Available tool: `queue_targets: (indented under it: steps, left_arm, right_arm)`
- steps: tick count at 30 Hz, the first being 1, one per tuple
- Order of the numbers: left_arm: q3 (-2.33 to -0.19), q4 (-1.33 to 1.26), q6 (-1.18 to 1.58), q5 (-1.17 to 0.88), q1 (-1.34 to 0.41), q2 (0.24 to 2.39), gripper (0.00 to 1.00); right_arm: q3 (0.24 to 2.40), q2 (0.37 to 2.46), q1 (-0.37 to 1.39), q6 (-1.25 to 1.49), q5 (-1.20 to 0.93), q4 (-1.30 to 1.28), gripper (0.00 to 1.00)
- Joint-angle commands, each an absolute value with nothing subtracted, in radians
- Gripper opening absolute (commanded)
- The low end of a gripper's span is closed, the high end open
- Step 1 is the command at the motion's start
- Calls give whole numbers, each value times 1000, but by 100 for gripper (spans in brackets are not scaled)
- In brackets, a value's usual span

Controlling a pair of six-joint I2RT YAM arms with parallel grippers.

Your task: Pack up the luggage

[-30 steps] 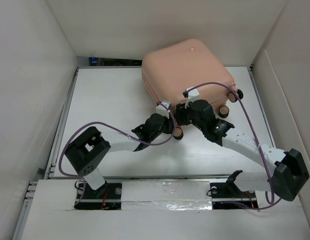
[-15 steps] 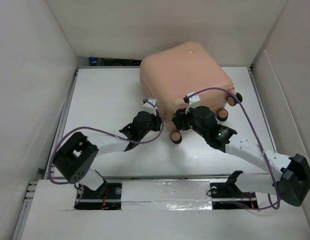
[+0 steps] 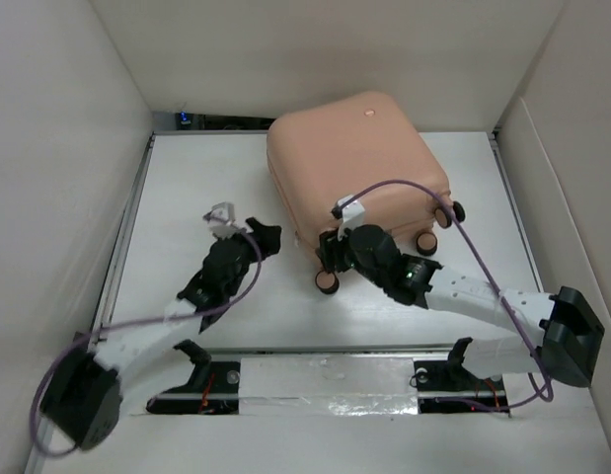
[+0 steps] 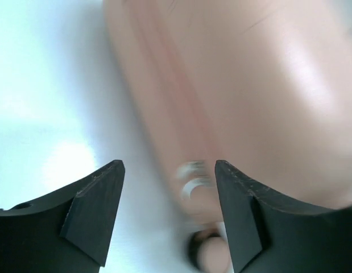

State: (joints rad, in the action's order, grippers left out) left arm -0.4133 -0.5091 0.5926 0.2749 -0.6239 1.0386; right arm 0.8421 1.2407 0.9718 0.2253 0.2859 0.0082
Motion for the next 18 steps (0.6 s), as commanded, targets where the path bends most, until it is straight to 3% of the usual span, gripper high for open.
queue_targets:
  steps: [1,5,6,7,10,12,13,18]
  left_arm:
    - [-333,-461,744,362,-633,687,63]
    - [-336,-186,752,377,-634,314,70]
    - [-351,-146,750,376,-634,226,94]
    - [-370,-106,747,367,-634,197,99]
    - [-455,-6,723,335,-634,160,99]
    - [-549,58,681,331,-634,173,99]
    - [-584,83,667,325,-634,201,99]
    - [-735,173,577,278,-634,299,99]
  right_arm:
    - [952,1330,1123,216,57,123,0]
    - [1061,1438,1192,232,58,173,0]
    - [1084,1463,1206,239,51,195,0]
    - [1113,1489,1230,241,43,213,0]
    - [1254,1583,1259,232,107,133,31]
    - [1333,1597,1284,219,170,71,63]
    - [1345,1592,1284,200,205,16,97]
    - [1303,1430,1295,170,313,-71,100]
